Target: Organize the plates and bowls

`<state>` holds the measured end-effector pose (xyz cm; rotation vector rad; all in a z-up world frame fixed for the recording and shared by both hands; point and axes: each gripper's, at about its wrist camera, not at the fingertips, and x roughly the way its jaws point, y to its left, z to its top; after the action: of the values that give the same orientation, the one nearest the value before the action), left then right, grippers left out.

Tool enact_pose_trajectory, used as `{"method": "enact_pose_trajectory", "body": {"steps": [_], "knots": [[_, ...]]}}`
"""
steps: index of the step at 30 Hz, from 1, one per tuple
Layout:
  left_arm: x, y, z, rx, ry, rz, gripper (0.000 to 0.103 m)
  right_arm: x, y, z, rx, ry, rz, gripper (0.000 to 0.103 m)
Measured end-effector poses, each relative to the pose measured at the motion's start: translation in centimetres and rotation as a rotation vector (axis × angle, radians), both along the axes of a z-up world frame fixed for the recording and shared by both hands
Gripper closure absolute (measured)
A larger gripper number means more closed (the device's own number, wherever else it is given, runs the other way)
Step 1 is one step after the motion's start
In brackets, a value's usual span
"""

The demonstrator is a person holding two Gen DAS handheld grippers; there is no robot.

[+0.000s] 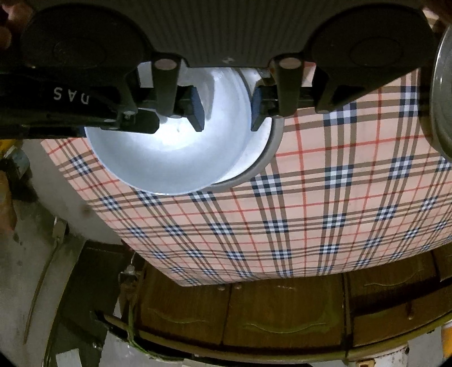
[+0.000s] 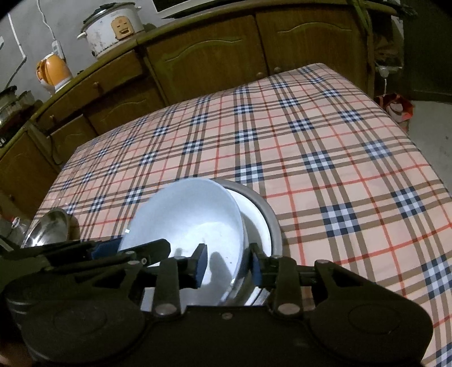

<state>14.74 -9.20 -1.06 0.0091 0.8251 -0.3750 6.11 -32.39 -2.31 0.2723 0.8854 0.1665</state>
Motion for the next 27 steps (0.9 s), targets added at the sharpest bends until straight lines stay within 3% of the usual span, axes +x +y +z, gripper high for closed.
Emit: {"method": "enact_pose_trajectory", "body": {"steps": [1,3,4,6,10,14,18,22,27], "knots": [[-0.1,0.0,0.2,0.005,-0.020,0.003,0.063,-0.1,-0.1,0.2,-0.001,-0.013,0.001,0.059],[-0.4,0.0,0.7,0.041,-0.066,0.026,0.045,-0.2,-0.1,0.7,-0.005,-0.030,-0.002,0.051],[-0.5,0.1,0.8,0.061,-0.085,0.044,0.042,-0.2,-0.2,0.9,-0.013,-0.036,-0.005,0.049],[-0.3,0.5,0.9,0.047,-0.072,0.046,0.040,-0.4,-0.4,1.2,-0.040,-0.049,-0.017,0.031],[-0.3,0.8,1.0,0.037,-0.063,0.057,0.039,-0.9,-0.9,1.8,-0.032,-0.075,-0.014,0.031],[-0.6,0.9,1.5,0.037,-0.072,0.055,0.029,-1.7,-1.2,2.2,-0.055,-0.090,-0.029,0.028],[-0.6,1.3,1.6,0.050,-0.077,0.077,0.025,-2.9,-2.0,2.6,-0.084,-0.131,-0.081,0.028],[-0.4,1.7,1.6,0.048,-0.070,0.099,0.025,-3.6,-3.9,2.5,-0.050,-0.153,-0.167,0.028],[-0.5,1.7,1.7,0.050,-0.074,0.104,0.021,-3.6,-4.4,2.1,-0.083,-0.134,-0.212,0.028]]}}
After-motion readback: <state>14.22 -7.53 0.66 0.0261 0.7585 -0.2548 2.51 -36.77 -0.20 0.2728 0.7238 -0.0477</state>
